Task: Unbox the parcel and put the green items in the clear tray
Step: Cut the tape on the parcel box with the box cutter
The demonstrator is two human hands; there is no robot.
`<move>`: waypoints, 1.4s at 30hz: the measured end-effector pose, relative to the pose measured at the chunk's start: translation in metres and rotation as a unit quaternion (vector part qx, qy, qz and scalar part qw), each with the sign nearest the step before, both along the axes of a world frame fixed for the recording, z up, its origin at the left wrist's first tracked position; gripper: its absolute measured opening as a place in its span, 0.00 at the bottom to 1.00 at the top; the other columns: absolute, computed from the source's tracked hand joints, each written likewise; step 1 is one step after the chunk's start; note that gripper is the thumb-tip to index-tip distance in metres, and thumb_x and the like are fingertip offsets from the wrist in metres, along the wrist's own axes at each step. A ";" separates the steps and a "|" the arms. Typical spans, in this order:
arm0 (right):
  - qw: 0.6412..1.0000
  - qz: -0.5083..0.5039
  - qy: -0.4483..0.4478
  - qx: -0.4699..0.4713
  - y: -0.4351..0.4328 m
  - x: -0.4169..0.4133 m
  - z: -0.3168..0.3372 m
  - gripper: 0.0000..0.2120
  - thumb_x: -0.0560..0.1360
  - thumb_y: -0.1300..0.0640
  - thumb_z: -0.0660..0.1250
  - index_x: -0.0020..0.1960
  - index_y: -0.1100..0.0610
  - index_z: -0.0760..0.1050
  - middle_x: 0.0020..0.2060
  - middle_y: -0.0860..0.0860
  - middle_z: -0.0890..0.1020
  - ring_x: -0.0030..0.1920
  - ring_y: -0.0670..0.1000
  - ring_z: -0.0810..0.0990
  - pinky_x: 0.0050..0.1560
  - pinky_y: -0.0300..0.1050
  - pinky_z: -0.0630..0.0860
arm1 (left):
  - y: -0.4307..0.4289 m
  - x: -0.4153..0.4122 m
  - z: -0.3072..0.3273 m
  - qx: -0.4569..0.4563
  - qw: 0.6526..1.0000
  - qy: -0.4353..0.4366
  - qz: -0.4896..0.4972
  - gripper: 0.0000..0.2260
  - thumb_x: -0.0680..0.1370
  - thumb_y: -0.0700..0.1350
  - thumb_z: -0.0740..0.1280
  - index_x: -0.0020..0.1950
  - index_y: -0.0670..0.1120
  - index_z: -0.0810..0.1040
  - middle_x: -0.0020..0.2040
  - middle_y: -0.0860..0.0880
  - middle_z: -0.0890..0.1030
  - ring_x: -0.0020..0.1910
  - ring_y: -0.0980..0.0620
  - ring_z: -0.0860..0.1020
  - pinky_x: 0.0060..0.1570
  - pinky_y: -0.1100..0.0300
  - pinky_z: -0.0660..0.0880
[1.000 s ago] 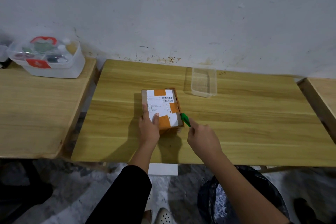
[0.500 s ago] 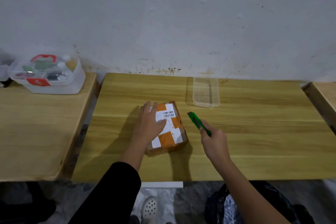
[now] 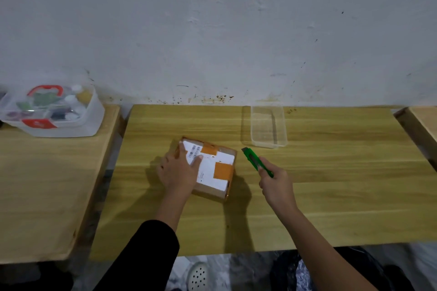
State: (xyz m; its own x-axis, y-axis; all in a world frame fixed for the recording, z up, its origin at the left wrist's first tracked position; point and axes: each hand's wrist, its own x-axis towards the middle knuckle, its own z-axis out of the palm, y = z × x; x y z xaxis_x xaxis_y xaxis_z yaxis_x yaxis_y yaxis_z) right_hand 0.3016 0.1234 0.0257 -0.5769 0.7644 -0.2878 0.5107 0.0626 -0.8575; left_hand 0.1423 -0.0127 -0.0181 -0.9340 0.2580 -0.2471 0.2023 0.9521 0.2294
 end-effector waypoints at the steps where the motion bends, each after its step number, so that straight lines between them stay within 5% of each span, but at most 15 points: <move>1: 1.000 0.005 -0.001 0.000 -0.002 0.000 0.000 0.18 0.79 0.60 0.58 0.68 0.53 0.69 0.27 0.47 0.73 0.26 0.46 0.67 0.26 0.40 0.64 | -0.007 0.005 -0.001 0.005 1.000 -0.006 0.008 0.34 0.75 0.67 0.50 0.76 0.53 0.48 0.69 0.38 0.65 0.68 0.40 0.63 0.66 0.47 0.59; 8: 0.999 0.032 -0.016 0.015 -0.013 0.004 -0.005 0.17 0.78 0.59 0.59 0.67 0.54 0.70 0.27 0.46 0.74 0.23 0.44 0.67 0.24 0.38 0.63 | -0.027 0.060 -0.009 0.143 0.985 -0.046 0.088 0.33 0.76 0.64 0.55 0.76 0.55 0.46 0.64 0.39 0.63 0.63 0.41 0.63 0.60 0.50 0.65; 11: 0.998 0.047 -0.029 0.034 -0.017 0.010 -0.004 0.17 0.78 0.59 0.59 0.67 0.55 0.70 0.35 0.51 0.80 0.22 0.42 0.68 0.22 0.34 0.63 | -0.023 0.070 -0.011 0.223 0.964 -0.069 0.125 0.32 0.76 0.61 0.57 0.76 0.55 0.46 0.64 0.40 0.61 0.63 0.41 0.63 0.55 0.53 0.68; 15: 0.989 0.086 -0.066 0.099 -0.019 0.011 0.004 0.17 0.78 0.59 0.57 0.67 0.53 0.71 0.41 0.57 0.82 0.29 0.48 0.73 0.28 0.43 0.69 | -0.024 0.071 -0.016 0.314 0.933 -0.114 0.132 0.32 0.78 0.57 0.59 0.76 0.55 0.44 0.67 0.40 0.63 0.61 0.43 0.71 0.52 0.55 0.71; 19: 0.955 0.176 -0.144 0.192 -0.016 0.006 0.015 0.17 0.79 0.59 0.54 0.67 0.54 0.69 0.44 0.60 0.80 0.40 0.56 0.78 0.37 0.49 0.75 | -0.024 0.070 -0.017 0.314 0.931 -0.124 0.140 0.33 0.78 0.58 0.59 0.75 0.57 0.42 0.68 0.40 0.64 0.62 0.41 0.72 0.57 0.47 0.74; 25: 0.916 0.242 -0.204 0.248 -0.010 0.010 0.027 0.16 0.76 0.61 0.54 0.60 0.56 0.74 0.41 0.57 0.78 0.37 0.55 0.73 0.34 0.45 0.68 | -0.019 0.073 -0.014 0.299 0.934 -0.108 0.162 0.32 0.78 0.58 0.58 0.75 0.58 0.41 0.67 0.40 0.65 0.61 0.41 0.72 0.56 0.45 0.75; 31: 0.926 0.244 -0.194 0.215 -0.018 0.040 0.021 0.14 0.76 0.60 0.55 0.57 0.55 0.75 0.37 0.55 0.77 0.36 0.55 0.76 0.31 0.44 0.69 | -0.017 0.075 -0.014 0.291 0.937 -0.098 0.167 0.32 0.78 0.57 0.57 0.75 0.57 0.42 0.68 0.39 0.65 0.62 0.41 0.71 0.54 0.48 0.73; 37: 0.991 0.098 -0.041 0.075 -0.013 0.071 0.006 0.17 0.78 0.61 0.59 0.65 0.54 0.72 0.32 0.53 0.79 0.24 0.45 0.68 0.24 0.37 0.64 | -0.023 0.076 -0.014 0.302 0.939 -0.088 0.139 0.32 0.78 0.57 0.58 0.76 0.54 0.45 0.69 0.39 0.65 0.65 0.40 0.69 0.59 0.49 0.70; 42: 0.999 0.013 0.044 -0.006 -0.005 0.073 -0.001 0.19 0.76 0.54 0.64 0.66 0.54 0.70 0.26 0.47 0.74 0.20 0.40 0.69 0.21 0.32 0.64 | -0.033 0.079 -0.019 0.340 0.929 -0.096 0.108 0.34 0.76 0.58 0.62 0.76 0.54 0.47 0.68 0.42 0.70 0.62 0.43 0.72 0.55 0.51 0.72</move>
